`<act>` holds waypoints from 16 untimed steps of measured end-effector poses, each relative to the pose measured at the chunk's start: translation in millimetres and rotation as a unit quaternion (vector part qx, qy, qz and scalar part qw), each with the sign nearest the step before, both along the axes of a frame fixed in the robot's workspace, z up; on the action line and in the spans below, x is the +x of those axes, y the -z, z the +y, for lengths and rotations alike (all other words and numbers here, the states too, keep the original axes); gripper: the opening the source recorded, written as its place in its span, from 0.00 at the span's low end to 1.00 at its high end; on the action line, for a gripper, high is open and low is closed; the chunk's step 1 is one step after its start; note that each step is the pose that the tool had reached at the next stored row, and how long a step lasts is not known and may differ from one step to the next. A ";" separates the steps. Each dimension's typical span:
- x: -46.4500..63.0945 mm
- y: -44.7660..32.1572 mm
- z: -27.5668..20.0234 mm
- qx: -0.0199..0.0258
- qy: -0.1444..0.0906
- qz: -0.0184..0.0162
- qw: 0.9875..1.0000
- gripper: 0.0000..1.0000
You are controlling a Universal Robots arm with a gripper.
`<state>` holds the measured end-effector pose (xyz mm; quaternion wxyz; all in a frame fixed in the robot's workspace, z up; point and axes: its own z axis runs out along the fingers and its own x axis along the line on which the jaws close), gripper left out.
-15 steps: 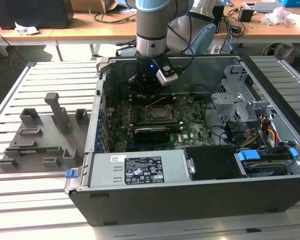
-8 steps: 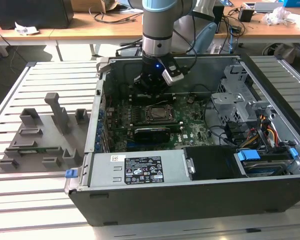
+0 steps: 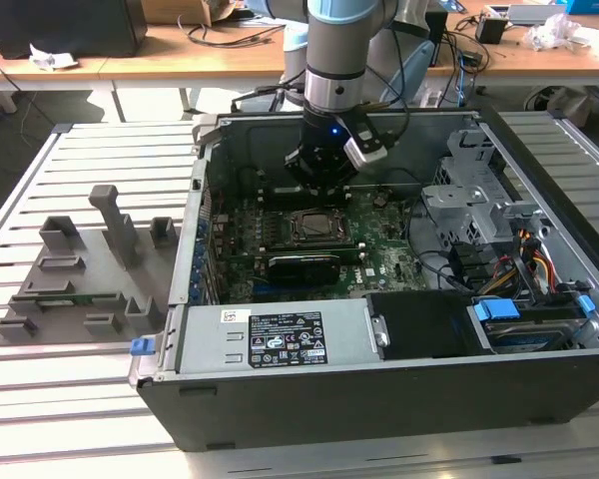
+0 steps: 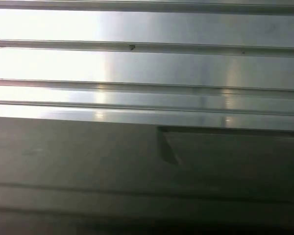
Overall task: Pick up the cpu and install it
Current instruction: 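Install the first cpu locking lever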
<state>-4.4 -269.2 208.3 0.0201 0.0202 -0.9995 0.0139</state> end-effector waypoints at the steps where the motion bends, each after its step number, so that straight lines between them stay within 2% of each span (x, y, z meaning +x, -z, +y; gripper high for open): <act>1: 3.8 0.1 0.0 0.000 0.000 0.000 1.000 0.11; 3: 7.5 0.0 -0.2 0.000 0.000 0.000 1.000 0.11; 5: 7.7 0.0 -0.3 -0.003 0.000 0.000 1.000 0.11; 6: 7.8 0.2 -0.3 -0.005 0.000 0.000 1.000 0.11; 9: 8.0 0.6 -0.3 -0.010 0.000 0.000 1.000 0.11; 16: 8.6 2.5 -0.3 -0.011 0.000 0.001 1.000 0.11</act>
